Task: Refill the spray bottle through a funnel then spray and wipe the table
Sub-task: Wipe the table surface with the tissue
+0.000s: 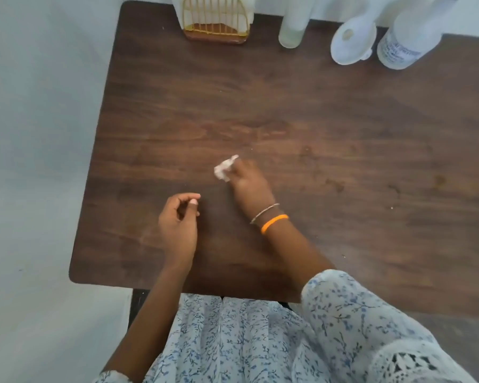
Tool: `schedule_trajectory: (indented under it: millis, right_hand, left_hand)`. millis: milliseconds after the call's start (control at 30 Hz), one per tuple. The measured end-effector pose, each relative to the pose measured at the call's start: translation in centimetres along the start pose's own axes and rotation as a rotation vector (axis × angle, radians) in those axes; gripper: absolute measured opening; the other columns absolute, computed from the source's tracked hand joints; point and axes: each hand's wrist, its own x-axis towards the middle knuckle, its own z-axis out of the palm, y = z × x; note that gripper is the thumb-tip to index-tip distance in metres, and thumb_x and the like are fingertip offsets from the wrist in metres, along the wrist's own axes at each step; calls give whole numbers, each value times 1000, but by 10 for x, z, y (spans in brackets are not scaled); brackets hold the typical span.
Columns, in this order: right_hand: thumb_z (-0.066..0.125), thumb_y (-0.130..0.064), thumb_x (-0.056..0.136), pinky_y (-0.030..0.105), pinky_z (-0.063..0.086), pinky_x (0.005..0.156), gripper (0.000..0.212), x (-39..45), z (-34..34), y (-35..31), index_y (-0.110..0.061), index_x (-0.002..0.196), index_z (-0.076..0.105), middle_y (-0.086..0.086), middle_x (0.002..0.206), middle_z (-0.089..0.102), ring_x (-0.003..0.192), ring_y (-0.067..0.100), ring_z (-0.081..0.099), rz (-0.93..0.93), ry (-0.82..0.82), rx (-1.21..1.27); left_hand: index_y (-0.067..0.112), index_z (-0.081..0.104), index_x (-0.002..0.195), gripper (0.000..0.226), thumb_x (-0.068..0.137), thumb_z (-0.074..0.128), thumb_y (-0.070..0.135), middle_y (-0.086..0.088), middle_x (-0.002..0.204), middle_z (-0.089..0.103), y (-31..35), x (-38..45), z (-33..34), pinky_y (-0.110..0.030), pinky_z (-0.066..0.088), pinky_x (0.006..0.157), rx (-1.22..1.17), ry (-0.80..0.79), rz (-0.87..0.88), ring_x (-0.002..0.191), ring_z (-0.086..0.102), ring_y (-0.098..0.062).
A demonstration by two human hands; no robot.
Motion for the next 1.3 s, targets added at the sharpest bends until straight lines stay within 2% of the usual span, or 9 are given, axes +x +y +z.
schedule_trajectory:
  millis: [67,133,300,567,667,867,1000,1133,1300]
  right_hand:
    - [65,1,78,39,45,89,15,-3,-32,52,-10,87,70,15,90,67,91,22,55,302,193,-129]
    - [58,-6,82,35,44,75,14,-8,-64,94,-3,85,72,20,85,63,83,33,57,570,247,-191]
    - [47,-1,82,36,37,68,26,-18,-88,120,-1,94,70,19,89,53,83,37,54,912,319,-200]
    - [54,4,80,38,51,71,23,-30,-43,36,-1,96,68,20,92,62,81,33,55,213,-33,-97]
    - [60,-10,77,34,34,62,20,-25,-58,68,-13,93,71,9,85,64,79,23,42,-25,-44,-235]
    - [53,-11,75,38,47,64,27,-36,-118,178,-16,93,73,16,87,64,76,39,61,517,174,-400]
    - [46,-6,77,42,42,73,29,-56,-127,157,-9,94,69,21,102,59,92,40,56,902,220,-337]
    - [60,0,68,38,47,61,20,-39,-64,86,-10,84,68,14,83,63,71,36,60,516,195,-162]
    - [59,-14,78,36,38,63,16,-58,-46,49,-13,91,70,5,86,65,80,25,50,-34,-27,-199]
  left_hand:
    - [29,64,82,29,90,55,3,-3,86,64,1,-5,6,-13,44,65,7,-28,-3,63,54,-4]
    - [31,64,81,30,90,55,3,0,85,64,3,-12,13,-12,44,65,10,-62,-14,63,55,-2]
    - [20,66,86,21,91,54,3,-7,87,64,8,-30,30,-8,41,61,29,-135,-33,65,54,-2]
    - [27,64,82,28,90,55,2,-5,88,64,9,-38,45,-7,42,62,28,-112,-6,61,53,2]
    - [30,64,80,29,89,56,3,-5,87,65,9,-41,54,-9,42,63,42,-127,2,62,54,0]
    - [30,63,79,31,90,56,2,-5,79,60,10,-56,67,-7,40,60,59,-176,26,64,54,-8]
    - [28,65,80,29,90,56,2,-10,84,64,6,-62,67,-8,40,61,74,-168,26,65,54,-8]
    - [28,65,81,28,90,56,3,-10,86,65,6,-65,67,-8,41,62,68,-137,16,65,55,-7]
    - [30,64,80,31,89,56,2,-9,87,65,7,-68,72,-9,42,64,68,-119,13,62,54,-2]
